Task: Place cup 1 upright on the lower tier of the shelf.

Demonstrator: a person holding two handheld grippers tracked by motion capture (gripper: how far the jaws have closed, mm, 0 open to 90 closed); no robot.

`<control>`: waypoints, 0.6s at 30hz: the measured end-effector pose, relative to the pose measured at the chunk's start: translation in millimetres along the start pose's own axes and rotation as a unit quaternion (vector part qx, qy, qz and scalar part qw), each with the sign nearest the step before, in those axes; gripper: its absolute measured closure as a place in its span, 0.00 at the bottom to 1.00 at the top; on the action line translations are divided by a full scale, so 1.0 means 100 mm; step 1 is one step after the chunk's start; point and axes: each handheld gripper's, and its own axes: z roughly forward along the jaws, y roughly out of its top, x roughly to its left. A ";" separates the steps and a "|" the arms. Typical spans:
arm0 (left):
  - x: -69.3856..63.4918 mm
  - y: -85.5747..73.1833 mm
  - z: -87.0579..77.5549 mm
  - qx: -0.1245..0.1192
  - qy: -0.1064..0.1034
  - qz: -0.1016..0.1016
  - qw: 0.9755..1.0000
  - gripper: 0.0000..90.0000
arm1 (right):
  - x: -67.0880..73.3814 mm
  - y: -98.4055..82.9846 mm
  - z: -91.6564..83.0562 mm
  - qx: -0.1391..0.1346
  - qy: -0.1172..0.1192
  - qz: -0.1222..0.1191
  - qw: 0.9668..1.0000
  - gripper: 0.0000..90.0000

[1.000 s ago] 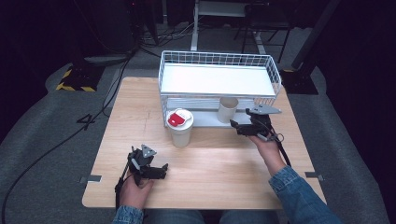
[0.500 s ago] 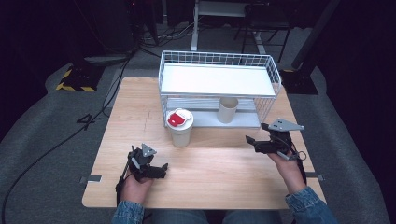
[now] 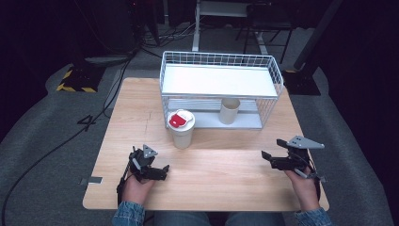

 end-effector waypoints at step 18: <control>0.00 0.00 0.00 0.000 -0.002 0.002 1.000 0.00 | -0.05 -0.45 0.13 0.076 -0.019 -0.004 0.997 0.17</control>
